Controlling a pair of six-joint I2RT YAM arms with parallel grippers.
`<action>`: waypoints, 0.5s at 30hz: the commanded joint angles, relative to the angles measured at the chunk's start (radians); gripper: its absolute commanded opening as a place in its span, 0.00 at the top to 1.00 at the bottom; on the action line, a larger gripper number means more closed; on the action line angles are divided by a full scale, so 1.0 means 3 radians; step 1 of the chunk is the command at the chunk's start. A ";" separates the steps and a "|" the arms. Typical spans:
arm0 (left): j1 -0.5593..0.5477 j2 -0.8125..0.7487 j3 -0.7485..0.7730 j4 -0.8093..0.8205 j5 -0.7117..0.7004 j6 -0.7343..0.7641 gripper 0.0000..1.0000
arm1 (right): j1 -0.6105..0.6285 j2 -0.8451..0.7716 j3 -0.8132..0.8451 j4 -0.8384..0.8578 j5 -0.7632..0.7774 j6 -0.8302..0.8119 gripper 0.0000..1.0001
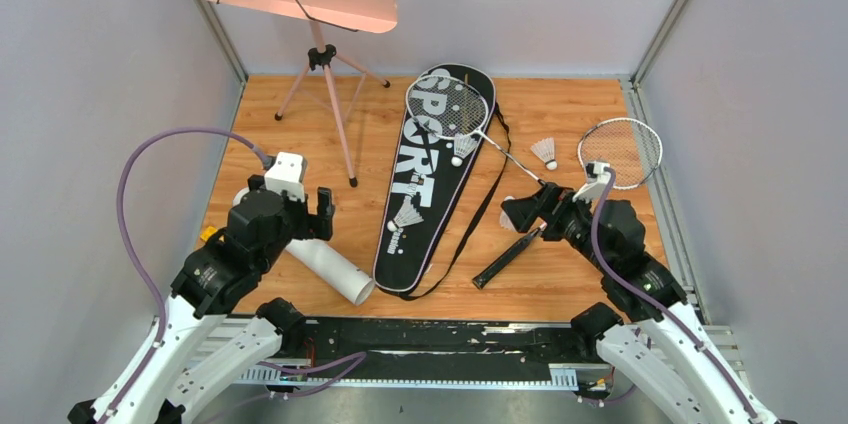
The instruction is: Pack up the badminton gear
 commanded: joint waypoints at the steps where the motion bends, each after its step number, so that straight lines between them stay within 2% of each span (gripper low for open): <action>1: 0.0016 -0.0001 0.0116 0.0060 0.0211 0.0699 0.00 | -0.0008 -0.0292 -0.0183 0.0314 -0.0283 -0.0035 0.00; 2: 0.0016 0.0001 0.0102 0.0119 0.0151 0.0656 0.00 | -0.0008 -0.0329 -0.0214 0.0377 -0.0350 -0.0047 0.00; 3: 0.0016 0.0000 0.0091 0.0266 -0.0132 0.0532 0.00 | -0.0008 -0.0350 -0.0229 0.0415 -0.0394 -0.0043 0.00; 5: 0.0016 -0.0002 0.0083 0.0392 -0.0568 -0.0151 0.00 | -0.0007 -0.0357 -0.0220 0.0422 -0.0439 -0.0030 0.01; 6: 0.0018 -0.0003 0.0070 0.0425 -0.0619 -0.0609 0.00 | -0.0006 -0.0349 -0.0211 0.0416 -0.0465 -0.0029 0.01; 9: 0.0017 0.0042 -0.0013 0.0510 -0.0464 -0.1071 0.00 | -0.0008 -0.0331 -0.0191 0.0379 -0.0519 -0.0003 0.01; 11: 0.0016 0.0130 -0.0088 0.0383 -0.0581 -0.1404 0.00 | -0.0008 -0.0338 -0.0191 0.0338 -0.0534 0.0031 0.01; 13: 0.0017 0.0259 -0.0096 -0.0025 -0.0855 -0.2179 0.00 | -0.0005 -0.0358 -0.0203 0.0303 -0.0549 0.0063 0.02; 15: 0.0017 0.0412 -0.0093 -0.0479 -0.0978 -0.2754 0.00 | -0.0007 -0.0392 -0.0223 0.0272 -0.0543 0.0086 0.02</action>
